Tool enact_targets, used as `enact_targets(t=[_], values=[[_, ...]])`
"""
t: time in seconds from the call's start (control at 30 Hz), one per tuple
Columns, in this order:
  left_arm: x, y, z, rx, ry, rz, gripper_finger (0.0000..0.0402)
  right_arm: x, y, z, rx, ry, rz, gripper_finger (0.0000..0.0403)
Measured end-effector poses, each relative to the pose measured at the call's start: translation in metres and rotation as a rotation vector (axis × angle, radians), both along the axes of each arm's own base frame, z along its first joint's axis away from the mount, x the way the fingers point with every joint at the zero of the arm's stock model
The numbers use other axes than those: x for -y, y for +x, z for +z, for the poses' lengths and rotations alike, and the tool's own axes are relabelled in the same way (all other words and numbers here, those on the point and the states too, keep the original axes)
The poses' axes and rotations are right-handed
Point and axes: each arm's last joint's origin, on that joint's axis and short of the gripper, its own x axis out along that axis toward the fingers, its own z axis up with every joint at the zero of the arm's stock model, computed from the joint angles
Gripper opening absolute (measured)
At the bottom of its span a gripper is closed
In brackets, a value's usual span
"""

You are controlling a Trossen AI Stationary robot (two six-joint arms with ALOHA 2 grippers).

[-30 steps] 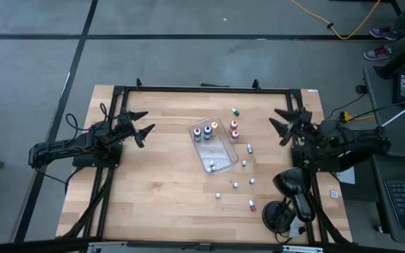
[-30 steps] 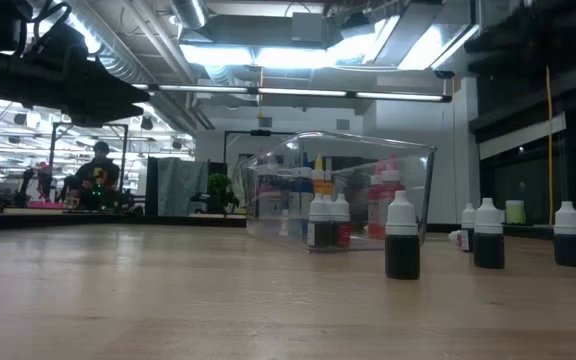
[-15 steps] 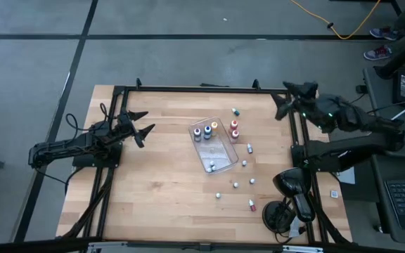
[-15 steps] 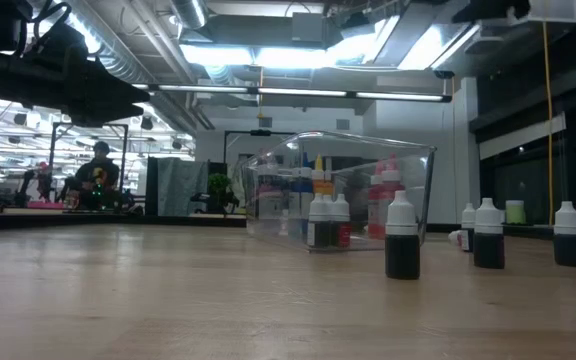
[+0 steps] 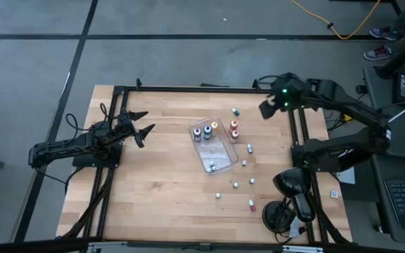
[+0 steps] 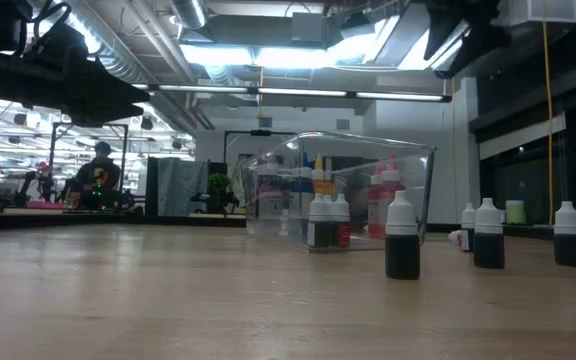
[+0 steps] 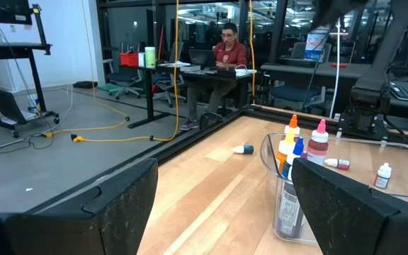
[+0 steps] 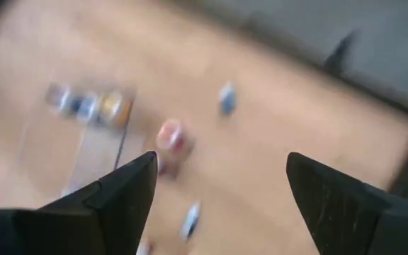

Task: Pick & Place food coloring
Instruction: Put the top small red food coloring bottle into the bottom of the bin

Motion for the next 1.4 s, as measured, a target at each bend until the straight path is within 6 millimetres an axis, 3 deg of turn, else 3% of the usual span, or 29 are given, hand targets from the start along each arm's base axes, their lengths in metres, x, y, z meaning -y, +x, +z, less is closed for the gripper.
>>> enact_targets(t=[0.3, 0.47, 0.67, 0.87, 1.13, 1.4], values=[[0.000, 0.000, 0.000, 0.000, 0.000, 0.000, 0.0320, -0.014, 0.029, -0.029, -0.140, 0.172, 0.342, 0.0315], [0.000, 0.000, 0.000, 0.000, 0.000, 0.000, 0.0320, -0.041, 0.041, -0.050, -0.230, 0.193, 0.523, 0.0315], [0.000, 0.000, 0.000, 0.000, 0.000, 0.000, 0.0320, -0.077, 0.046, -0.094, -0.309, 0.213, 0.655, 0.0315], [0.000, 0.000, 0.000, 0.000, 0.000, 0.000, 0.0320, -0.106, 0.049, -0.132, -0.280, 0.153, 0.756, 0.0315], [0.000, 0.000, 0.000, 0.000, 0.000, 0.000, 0.0320, -0.114, 0.045, -0.159, -0.295, 0.128, 0.802, 0.0315], [0.000, 0.000, 0.000, 0.000, 0.000, 0.000, 0.0320, -0.116, 0.058, -0.179, -0.329, 0.079, 0.906, 0.0315]])
